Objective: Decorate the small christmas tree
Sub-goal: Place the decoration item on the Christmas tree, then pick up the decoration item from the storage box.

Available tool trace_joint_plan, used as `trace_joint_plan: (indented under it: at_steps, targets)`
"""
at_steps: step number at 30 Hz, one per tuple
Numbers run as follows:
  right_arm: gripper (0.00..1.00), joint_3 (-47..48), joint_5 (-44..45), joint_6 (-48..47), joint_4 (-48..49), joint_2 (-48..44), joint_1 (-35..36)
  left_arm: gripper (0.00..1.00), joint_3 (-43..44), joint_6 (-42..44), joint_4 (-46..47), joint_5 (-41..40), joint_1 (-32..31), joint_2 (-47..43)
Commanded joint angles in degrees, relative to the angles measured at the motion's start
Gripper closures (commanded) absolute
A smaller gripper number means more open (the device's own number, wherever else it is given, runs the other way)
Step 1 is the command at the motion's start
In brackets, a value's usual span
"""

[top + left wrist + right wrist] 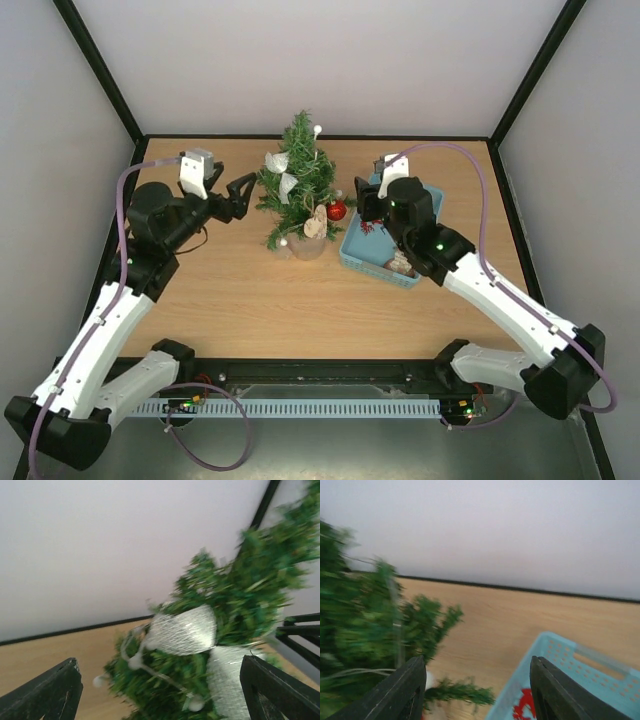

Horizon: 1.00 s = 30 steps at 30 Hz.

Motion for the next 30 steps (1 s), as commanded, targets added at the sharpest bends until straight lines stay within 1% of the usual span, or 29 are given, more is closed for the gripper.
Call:
trace_joint_plan:
  at_steps: [1,3,5,7,10,12,14,18,21,23,24,26,28,30]
  targets:
    - [0.45,-0.58,2.08,3.55,-5.59,3.90,-3.35,0.10,-1.53,-0.63,-4.78,1.44,4.53,0.86]
    - [0.47,-0.67,1.90,4.22,-6.19,5.67,-5.45,0.06,-1.76,-1.77,-6.20,2.28,7.47,1.22]
    - [0.51,-0.89,1.83,4.85,-6.29,8.25,-7.92,0.01,-2.40,-2.93,-7.01,1.26,8.73,1.37]
    - [0.52,-0.69,1.77,5.37,-6.29,11.02,-9.99,0.01,-3.43,-4.16,-7.21,-0.23,9.67,1.47]
    - [0.52,-2.03,-0.87,6.02,-5.05,15.44,-12.39,0.00,-5.49,-4.90,-7.14,-0.51,10.49,1.06]
    - [0.52,-2.99,-4.69,6.73,-4.10,18.88,-14.50,0.01,-7.15,-4.73,-7.10,-0.83,10.49,0.41]
    - [0.55,-2.29,-6.95,7.11,-5.32,22.90,-16.61,0.00,-8.82,-4.04,-8.38,-2.94,10.21,0.09]
    - [0.59,0.57,-5.89,8.02,-8.01,28.88,-20.53,0.01,-12.97,-1.98,-8.80,-10.94,8.13,-0.50]
    - [0.56,3.70,-2.21,13.54,-10.82,32.81,-23.05,0.00,-14.16,0.77,-9.30,-16.15,6.13,-0.85]
    - [0.57,5.28,-0.01,16.91,-13.19,35.99,-23.89,0.01,-15.24,3.50,-9.05,-19.08,3.08,-1.91]
    - [0.57,5.94,2.56,18.43,-14.23,37.36,-24.12,0.01,-16.26,4.76,-8.18,-20.66,1.58,-2.73]
    - [0.58,7.17,5.32,20.94,-15.81,39.50,-24.41,0.01,-18.67,7.06,-5.59,-21.46,-0.52,-4.87]
    - [0.60,8.07,5.02,22.97,-16.01,40.72,-25.06,0.01,-20.77,7.62,-3.17,-20.66,-0.89,-7.02]
    - [0.61,8.74,4.25,25.91,-16.01,41.33,-25.59,0.01,-21.51,7.49,-2.86,-20.72,-1.28,-7.77]
